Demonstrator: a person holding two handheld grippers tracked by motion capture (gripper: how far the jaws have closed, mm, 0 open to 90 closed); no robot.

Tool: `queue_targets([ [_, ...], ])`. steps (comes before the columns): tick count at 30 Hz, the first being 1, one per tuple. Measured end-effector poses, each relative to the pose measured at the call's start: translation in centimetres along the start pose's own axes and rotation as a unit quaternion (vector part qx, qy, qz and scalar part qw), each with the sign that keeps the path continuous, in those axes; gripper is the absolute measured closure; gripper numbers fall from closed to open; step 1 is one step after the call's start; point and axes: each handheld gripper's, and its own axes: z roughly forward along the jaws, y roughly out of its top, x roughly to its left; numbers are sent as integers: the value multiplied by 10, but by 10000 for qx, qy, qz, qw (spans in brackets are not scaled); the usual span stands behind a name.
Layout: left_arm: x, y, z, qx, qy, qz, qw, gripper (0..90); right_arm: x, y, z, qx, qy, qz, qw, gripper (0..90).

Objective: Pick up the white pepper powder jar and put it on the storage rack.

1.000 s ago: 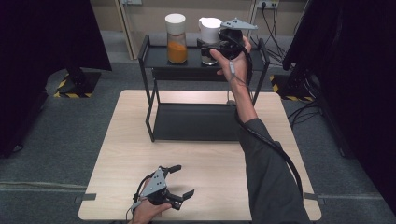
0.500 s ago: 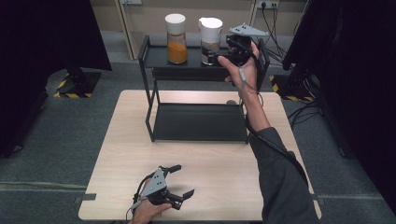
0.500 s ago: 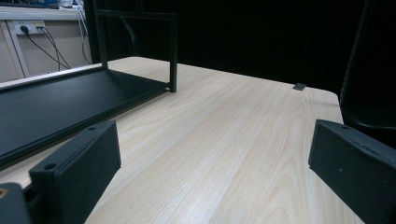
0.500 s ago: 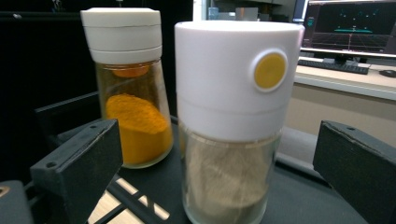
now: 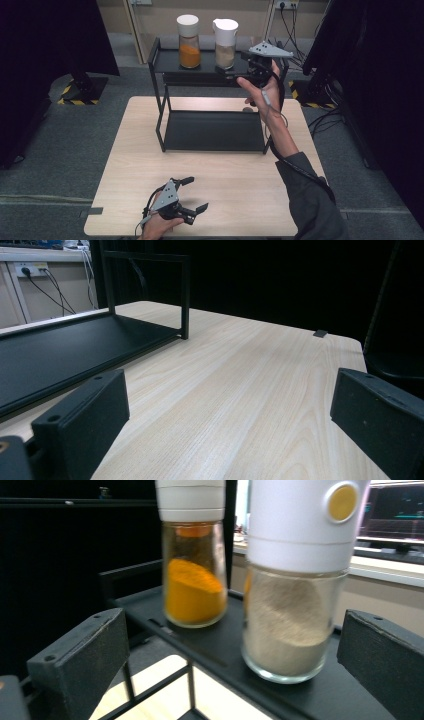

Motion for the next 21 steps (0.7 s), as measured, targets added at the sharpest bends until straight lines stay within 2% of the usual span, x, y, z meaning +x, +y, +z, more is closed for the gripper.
queue_targets([
  [13, 1, -1, 0, -32, 5, -2, 10000, 18, 2, -28, -31, -323, 495, 52, 9982, 5],
  [21, 0, 0, 0, -8, 31, -23, 10000, 18, 5, -47, -51, -391, 726, 49, 9966, 4],
])
